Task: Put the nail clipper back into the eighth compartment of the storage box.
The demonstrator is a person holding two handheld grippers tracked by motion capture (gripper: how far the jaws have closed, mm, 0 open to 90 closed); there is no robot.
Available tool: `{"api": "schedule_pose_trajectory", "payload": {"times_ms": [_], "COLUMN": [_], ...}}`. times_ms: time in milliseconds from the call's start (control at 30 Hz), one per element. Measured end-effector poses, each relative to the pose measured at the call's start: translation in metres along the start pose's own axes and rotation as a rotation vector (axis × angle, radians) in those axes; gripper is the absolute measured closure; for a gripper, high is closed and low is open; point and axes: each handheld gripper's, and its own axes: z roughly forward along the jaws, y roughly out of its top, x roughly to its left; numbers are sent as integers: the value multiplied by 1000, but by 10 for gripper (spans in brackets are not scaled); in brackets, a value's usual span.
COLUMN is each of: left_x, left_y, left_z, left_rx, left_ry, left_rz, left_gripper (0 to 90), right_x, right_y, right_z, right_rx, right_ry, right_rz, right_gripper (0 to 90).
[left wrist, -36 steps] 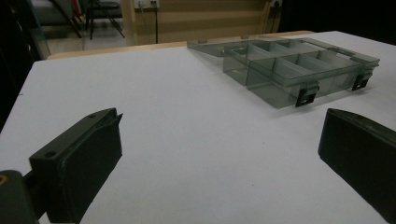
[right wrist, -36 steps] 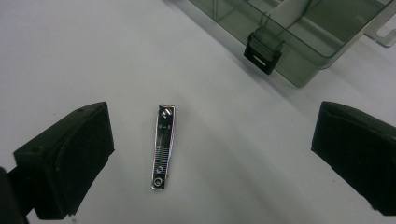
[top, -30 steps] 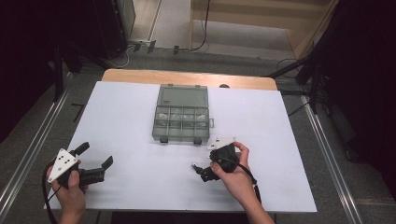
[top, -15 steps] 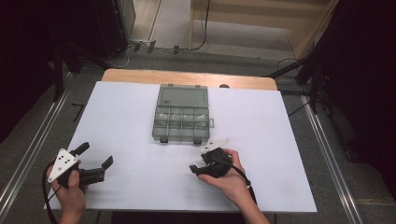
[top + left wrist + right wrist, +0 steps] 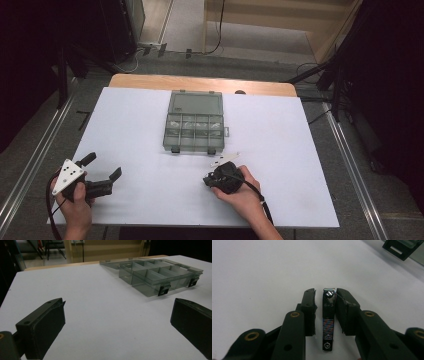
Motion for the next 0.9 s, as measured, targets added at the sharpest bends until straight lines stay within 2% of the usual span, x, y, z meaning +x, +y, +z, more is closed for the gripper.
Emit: {"api": "schedule_pose_trajectory", "payload": {"times_ms": [167,333,433,767,900], "left_x": [0,0,0,0,0], "left_y": [0,0,0,0,0], "left_z": [0,0,0,0,0], "left_rx": [5,3,3,7,10], "left_ry": [0,0,-1,0,0], "left_rz": [4,1,1,3,3], "left_gripper": [0,0,0,0,0], "right_x": [3,5,9,2,0], "right_y": [0,0,-1,-4,-4], "right_z": [1,2,2,0,-1], "right_rx": [6,12,4,-24,-29], "right_ry": [-44,-65,-93,-41,-38], "right_rz": [-12,-24,-24,3,13], "right_gripper": [782,804,807,810,810]}}
